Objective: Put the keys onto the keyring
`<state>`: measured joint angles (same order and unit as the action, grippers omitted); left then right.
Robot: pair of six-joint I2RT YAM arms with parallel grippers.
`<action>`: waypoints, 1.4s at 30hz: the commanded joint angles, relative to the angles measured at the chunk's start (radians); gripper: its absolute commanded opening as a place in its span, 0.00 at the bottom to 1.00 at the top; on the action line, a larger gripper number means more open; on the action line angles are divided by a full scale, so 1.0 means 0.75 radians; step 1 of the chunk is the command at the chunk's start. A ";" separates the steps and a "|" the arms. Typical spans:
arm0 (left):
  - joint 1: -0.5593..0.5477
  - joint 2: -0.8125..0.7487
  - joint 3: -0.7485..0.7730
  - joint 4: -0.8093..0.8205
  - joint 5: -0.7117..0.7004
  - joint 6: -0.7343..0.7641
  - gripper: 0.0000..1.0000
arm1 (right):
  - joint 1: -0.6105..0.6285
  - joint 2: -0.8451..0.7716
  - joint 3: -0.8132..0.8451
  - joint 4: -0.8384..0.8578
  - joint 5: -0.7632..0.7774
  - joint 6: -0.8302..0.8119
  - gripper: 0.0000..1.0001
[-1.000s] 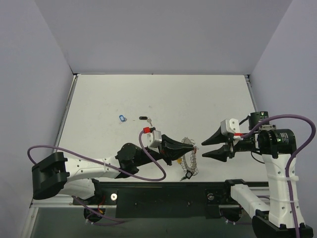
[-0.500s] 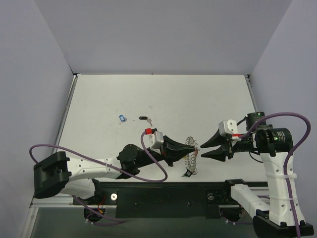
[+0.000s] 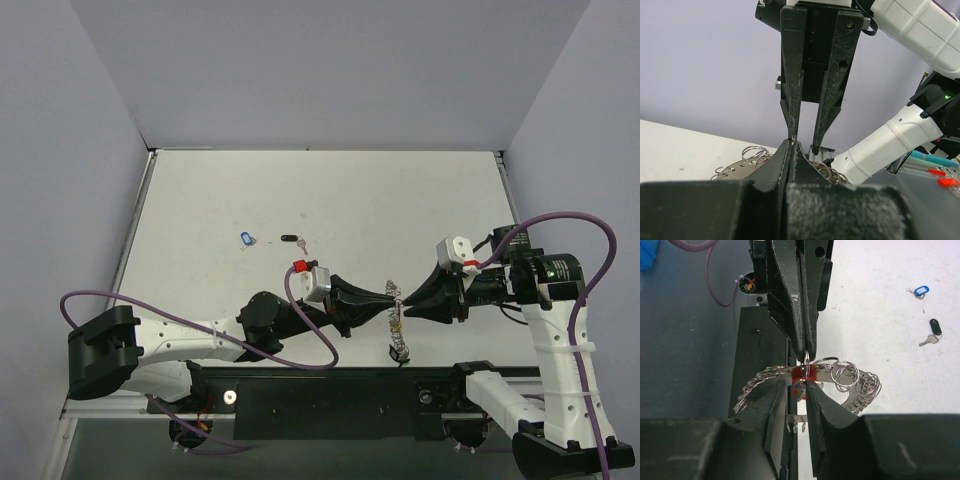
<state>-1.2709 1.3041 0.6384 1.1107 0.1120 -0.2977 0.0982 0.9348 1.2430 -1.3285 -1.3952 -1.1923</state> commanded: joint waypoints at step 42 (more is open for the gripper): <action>-0.044 0.061 0.082 0.315 -0.072 -0.012 0.00 | 0.000 -0.060 -0.072 0.076 -0.060 0.240 0.01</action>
<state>-1.2957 1.3579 0.6434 1.2324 0.0761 -0.3031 0.1055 0.9024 1.1999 -1.2758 -1.4021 -1.0382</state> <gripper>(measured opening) 0.015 0.005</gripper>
